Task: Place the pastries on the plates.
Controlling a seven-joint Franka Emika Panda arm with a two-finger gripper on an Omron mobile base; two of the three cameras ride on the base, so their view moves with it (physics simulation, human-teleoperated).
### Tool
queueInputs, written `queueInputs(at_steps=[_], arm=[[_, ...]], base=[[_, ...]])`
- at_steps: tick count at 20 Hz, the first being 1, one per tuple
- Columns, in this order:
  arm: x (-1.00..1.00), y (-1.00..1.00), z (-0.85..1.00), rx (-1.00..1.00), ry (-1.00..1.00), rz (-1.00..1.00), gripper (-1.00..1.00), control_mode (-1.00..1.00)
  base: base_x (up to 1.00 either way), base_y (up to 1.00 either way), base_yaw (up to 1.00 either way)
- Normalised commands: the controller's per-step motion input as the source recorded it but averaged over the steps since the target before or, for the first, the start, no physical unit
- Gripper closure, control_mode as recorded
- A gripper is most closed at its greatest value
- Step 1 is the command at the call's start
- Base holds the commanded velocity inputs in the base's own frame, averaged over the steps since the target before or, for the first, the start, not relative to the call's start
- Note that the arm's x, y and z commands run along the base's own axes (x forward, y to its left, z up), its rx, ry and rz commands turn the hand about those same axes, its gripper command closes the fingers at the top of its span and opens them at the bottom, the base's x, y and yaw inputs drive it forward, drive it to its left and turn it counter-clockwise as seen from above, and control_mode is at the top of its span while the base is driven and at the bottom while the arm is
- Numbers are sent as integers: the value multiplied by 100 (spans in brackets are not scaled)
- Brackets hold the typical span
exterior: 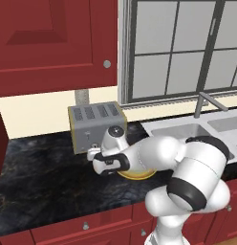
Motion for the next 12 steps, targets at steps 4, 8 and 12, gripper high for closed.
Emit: queueInputs(at_steps=[4,8,12], arm=[[29,10,0,0,0,0,-100,-100],[24,9,-10,0,0,0,-100,-100],[18,3,-20,0,0,0,-100,-100]], base=[[0,0,0],[0,0,0],[0,0,0]])
